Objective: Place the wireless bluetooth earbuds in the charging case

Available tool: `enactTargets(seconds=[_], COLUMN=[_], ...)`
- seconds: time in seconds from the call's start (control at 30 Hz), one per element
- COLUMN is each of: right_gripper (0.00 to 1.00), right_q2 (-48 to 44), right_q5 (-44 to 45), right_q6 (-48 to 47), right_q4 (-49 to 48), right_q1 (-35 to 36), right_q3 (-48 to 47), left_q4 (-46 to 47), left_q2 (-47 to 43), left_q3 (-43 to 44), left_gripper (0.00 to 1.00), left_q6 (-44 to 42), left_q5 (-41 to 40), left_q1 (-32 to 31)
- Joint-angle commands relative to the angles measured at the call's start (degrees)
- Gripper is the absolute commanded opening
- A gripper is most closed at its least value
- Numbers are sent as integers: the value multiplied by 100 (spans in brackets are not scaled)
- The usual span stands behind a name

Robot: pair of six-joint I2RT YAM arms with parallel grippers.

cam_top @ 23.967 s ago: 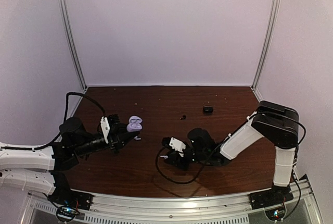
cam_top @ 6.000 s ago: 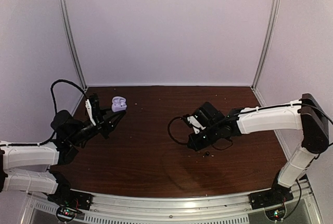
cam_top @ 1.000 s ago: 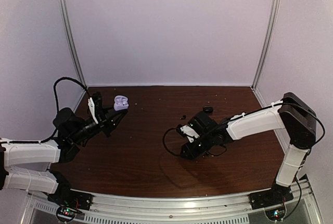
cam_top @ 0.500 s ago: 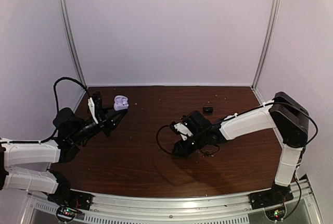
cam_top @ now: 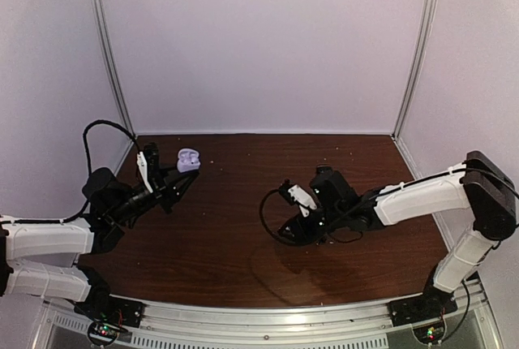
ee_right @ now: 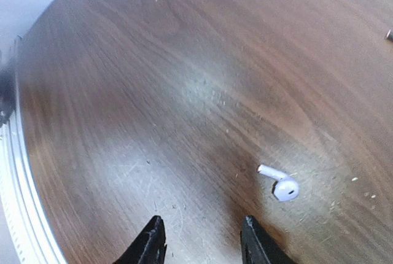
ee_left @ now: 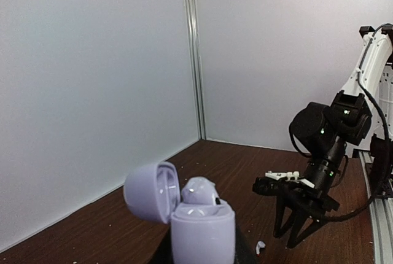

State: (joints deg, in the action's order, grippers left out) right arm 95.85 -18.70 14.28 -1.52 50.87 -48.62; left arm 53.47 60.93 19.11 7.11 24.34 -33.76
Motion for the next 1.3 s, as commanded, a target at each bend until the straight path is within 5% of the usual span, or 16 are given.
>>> enactTargets(seconds=[0.0,0.2,0.63,1.27], right_gripper=[44,44,42,39], right_q2=[-753,-927,181,1152], right_q5=[144,298,192,-39], right_q6=[-206,-630,-1434,-2426], right_q4=[-1209,-2307,-3567,-3794], right_q1=[-197,-481,-650,-662], right_q3=[613,1499,1753,1353], left_q4=[251,313,337,381], left_q2=[-64,-39,-87,-45], left_q3=[101,84,62,52], left_gripper=[0,0,0,0], left_q6=[-52,-40,-35,-35], left_q5=[17,42,74,119], left_q1=[-21,-25,-24,-25])
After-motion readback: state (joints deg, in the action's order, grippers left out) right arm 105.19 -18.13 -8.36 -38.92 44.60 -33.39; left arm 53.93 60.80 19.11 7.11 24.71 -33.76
